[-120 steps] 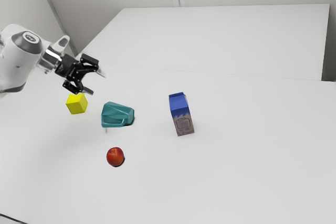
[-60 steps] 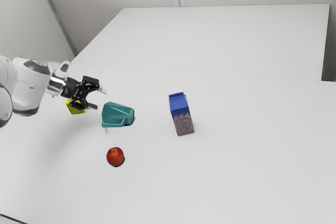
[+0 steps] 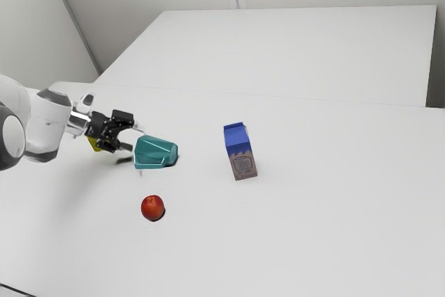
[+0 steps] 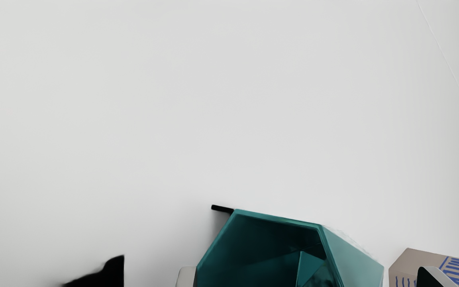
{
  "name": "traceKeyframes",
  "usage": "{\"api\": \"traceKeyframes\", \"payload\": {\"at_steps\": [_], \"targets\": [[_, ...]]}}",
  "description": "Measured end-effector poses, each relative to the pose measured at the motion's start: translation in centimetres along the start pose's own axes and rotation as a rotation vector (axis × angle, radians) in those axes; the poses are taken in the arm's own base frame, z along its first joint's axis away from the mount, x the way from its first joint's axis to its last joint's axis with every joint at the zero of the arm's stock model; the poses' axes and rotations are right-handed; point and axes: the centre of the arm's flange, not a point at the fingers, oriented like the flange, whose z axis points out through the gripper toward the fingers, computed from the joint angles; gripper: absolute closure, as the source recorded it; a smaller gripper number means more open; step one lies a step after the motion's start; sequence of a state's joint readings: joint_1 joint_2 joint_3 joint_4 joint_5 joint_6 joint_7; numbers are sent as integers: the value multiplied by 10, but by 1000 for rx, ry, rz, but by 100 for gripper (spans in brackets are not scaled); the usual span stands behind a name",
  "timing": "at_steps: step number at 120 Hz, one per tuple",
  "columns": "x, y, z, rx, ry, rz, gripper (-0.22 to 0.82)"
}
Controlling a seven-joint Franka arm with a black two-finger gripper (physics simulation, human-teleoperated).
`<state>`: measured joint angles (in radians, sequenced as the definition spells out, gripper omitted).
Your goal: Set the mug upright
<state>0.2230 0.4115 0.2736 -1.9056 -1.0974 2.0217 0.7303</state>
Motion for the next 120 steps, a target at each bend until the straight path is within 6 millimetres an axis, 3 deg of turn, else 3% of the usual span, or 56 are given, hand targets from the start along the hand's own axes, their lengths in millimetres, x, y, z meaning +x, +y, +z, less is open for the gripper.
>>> {"api": "traceKeyframes", "payload": {"at_steps": [32,70,76,100,120], "targets": [[-1,-6,15,-25,3,9,0],[-1,5,31,-52,3,38,2],[-1,6,32,-54,6,40,9],[0,10,32,-65,24,43,55],[0,20,37,-72,22,59,71]]}}
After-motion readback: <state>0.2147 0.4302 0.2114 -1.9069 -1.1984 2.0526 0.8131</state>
